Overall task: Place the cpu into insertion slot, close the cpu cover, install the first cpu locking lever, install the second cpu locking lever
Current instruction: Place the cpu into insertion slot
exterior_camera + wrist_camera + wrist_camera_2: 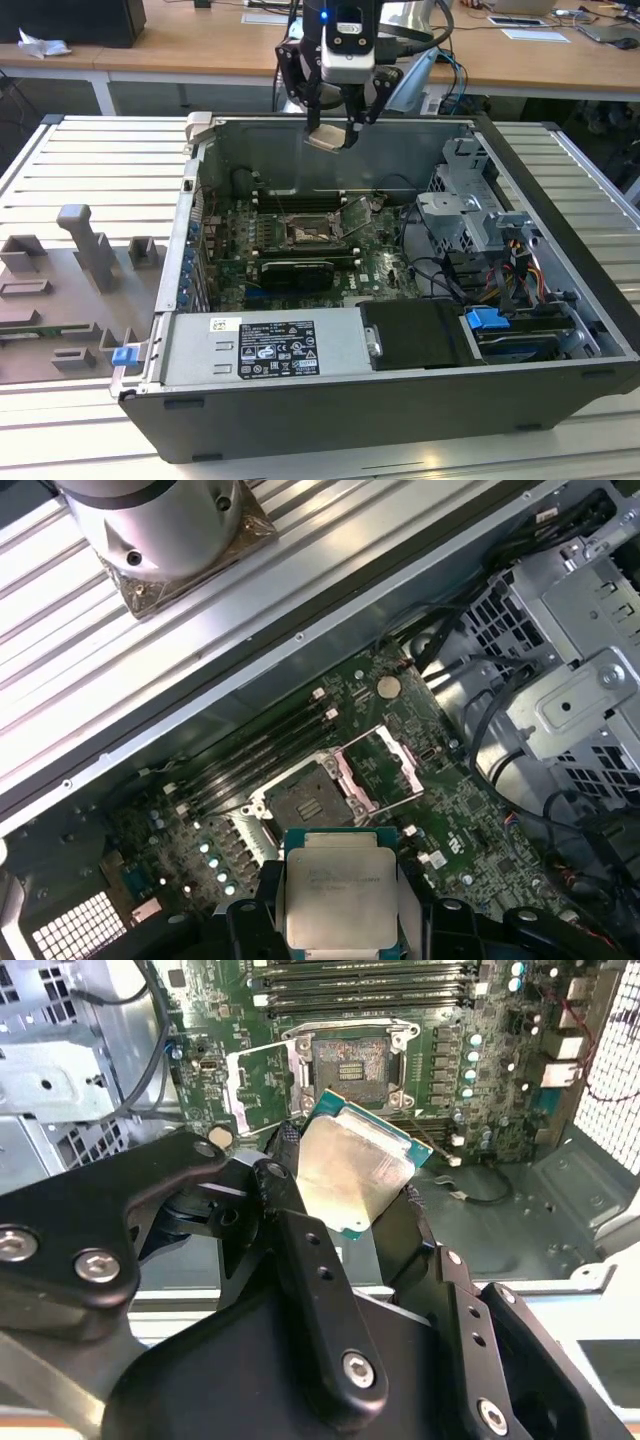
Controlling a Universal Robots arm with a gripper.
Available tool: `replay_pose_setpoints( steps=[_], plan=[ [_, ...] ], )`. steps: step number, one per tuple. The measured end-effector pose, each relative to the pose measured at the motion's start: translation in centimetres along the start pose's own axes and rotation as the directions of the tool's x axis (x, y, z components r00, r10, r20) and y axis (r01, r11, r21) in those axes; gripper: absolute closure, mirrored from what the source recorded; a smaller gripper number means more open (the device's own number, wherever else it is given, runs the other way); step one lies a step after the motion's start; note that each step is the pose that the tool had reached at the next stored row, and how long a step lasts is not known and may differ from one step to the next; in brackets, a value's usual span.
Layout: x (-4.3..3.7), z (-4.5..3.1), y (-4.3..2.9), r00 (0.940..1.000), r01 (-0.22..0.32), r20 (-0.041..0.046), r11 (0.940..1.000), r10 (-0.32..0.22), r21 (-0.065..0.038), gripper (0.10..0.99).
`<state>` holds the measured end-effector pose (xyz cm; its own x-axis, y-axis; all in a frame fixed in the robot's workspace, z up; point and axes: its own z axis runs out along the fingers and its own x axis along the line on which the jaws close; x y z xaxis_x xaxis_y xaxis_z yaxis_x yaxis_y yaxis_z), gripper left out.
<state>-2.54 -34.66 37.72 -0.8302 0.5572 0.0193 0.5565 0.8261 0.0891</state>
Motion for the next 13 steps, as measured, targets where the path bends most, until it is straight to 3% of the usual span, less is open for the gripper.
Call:
replay_pose_setpoints(
  steps=[6,13],
  plan=[
    [0.00,0.04,0.00,0.9974,-0.072,0.0064,0.9974,0.072,-0.002,0.549],
    [0.00,0.08,0.00,0.9887,-0.150,0.0132,0.9888,0.150,-0.004,0.549]
  ],
)
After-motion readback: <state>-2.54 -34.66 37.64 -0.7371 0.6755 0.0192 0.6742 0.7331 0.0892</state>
